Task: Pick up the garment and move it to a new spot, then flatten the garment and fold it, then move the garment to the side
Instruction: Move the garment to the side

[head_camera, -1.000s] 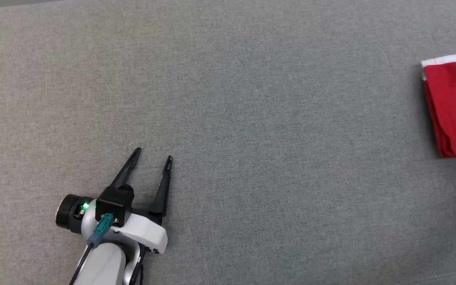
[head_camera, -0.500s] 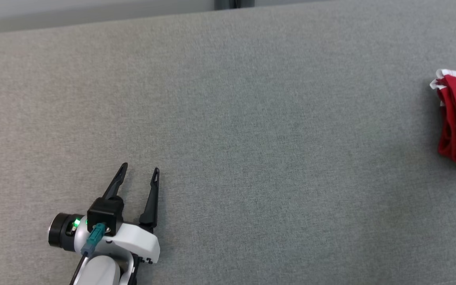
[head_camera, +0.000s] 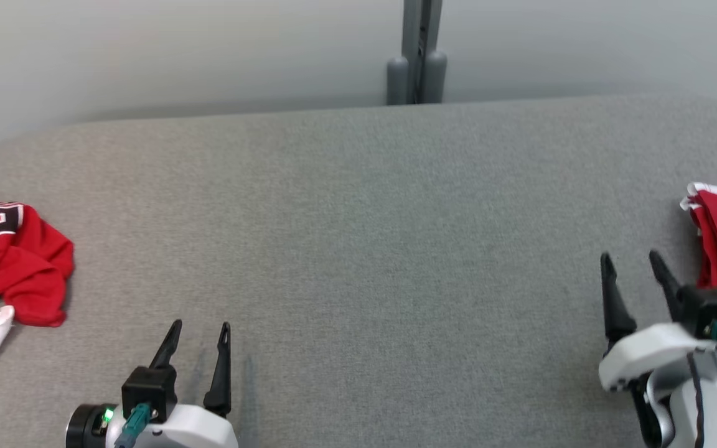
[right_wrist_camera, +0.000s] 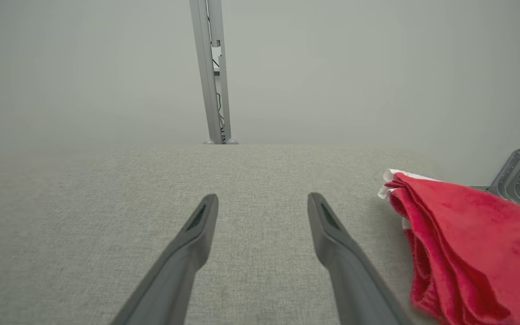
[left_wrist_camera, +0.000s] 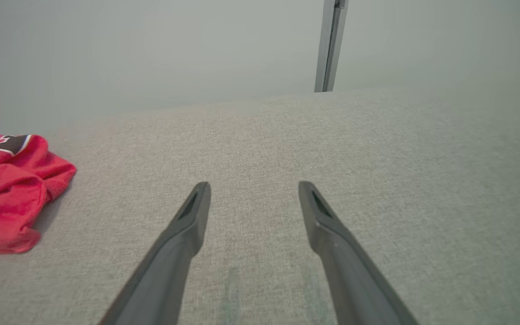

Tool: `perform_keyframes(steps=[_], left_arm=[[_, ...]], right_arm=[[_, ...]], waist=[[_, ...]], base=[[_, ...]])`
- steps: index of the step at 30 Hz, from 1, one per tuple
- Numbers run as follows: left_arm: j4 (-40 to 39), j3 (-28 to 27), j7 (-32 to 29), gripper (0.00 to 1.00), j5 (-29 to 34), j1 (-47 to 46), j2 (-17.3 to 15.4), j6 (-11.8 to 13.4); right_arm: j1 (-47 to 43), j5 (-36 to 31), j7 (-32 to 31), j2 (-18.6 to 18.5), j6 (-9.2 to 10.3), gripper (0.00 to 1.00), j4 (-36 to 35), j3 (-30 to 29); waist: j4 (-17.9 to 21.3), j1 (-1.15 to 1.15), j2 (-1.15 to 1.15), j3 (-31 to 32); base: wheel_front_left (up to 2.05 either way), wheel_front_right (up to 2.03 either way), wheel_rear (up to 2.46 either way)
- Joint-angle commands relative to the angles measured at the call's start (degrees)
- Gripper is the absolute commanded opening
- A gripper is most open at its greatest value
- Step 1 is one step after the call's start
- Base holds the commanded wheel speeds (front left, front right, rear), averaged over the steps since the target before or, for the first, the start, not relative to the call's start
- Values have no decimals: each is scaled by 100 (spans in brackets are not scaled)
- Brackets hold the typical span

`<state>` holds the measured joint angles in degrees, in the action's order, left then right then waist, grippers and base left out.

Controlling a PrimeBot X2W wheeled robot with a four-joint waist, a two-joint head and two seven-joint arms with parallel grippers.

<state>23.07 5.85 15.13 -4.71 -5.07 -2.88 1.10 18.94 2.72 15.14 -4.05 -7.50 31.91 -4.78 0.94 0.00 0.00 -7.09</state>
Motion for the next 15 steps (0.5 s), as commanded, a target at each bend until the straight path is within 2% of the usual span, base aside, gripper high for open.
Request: perform_keyframes(steps=[1, 6, 15], left_arm=[[15, -50, 1, 100, -36, 123, -14, 42], [49, -114, 1, 100, -152, 388, -13, 88], [67, -292, 1, 100, -195, 590, -14, 125]], right_arm=[[-241, 73, -1, 12, 2, 100, 6, 46], [-815, 287, -1, 85, 2, 100, 52, 291], [-1199, 564, -1, 93, 2, 100, -125, 605]], waist=[[-221, 0, 0, 314], [-362, 0, 0, 618], [-431, 0, 0, 911]], base=[[0, 0, 0], [0, 0, 0], [0, 0, 0]])
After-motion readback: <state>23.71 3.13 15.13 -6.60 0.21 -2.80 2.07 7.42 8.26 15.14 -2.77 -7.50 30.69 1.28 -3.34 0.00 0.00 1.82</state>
